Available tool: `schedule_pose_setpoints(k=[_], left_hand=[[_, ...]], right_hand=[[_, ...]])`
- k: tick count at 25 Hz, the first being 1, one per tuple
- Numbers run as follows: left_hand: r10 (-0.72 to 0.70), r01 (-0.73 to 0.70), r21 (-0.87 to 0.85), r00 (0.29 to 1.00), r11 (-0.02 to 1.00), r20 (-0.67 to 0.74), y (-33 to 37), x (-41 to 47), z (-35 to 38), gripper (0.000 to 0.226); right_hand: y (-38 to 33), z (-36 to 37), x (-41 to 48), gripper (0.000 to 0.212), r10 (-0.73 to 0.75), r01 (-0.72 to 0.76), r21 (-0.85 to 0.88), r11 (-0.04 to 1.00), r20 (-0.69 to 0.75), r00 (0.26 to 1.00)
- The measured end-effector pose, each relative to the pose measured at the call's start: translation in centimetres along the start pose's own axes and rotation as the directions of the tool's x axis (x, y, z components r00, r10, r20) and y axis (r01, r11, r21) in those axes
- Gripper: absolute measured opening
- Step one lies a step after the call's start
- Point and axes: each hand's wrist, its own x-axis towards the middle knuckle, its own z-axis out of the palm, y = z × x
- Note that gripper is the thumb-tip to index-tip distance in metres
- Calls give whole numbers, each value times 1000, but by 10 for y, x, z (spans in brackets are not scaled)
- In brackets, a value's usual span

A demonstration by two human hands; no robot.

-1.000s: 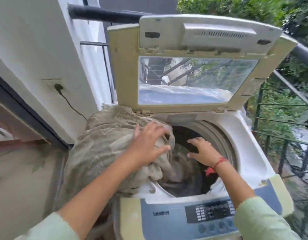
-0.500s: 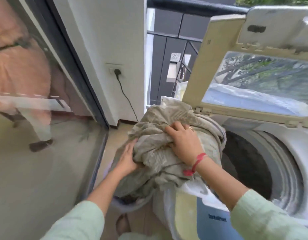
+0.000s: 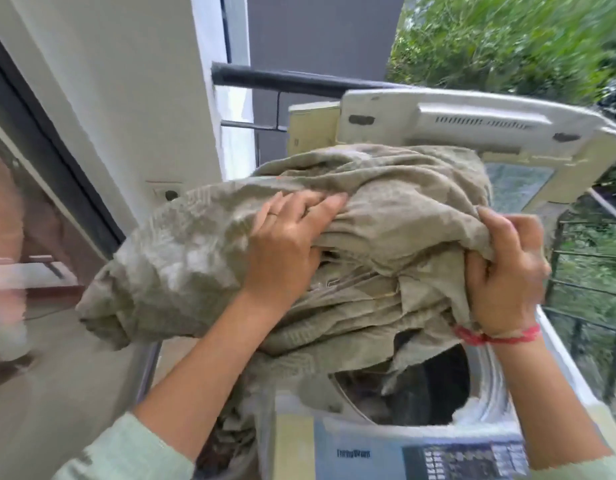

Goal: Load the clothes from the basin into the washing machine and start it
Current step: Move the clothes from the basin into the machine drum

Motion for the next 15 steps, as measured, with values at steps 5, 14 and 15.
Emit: schedule_pose_setpoints(k=[5,14,15], left_hand=[[-106,-40,147,514,988,851,22,-52,84,70],[-667,695,179,535,697,519,-120,-126,-6,127],[-693,803,125,411,583,592,-128,-129,-8,132]], right_hand=[[99,27,-105,45,404,-47,-444,895,758,512],[-19,102,-71,85,135,-391,147,909,782,608],[-43,120,-67,93,96,-415,200,888,801,590]])
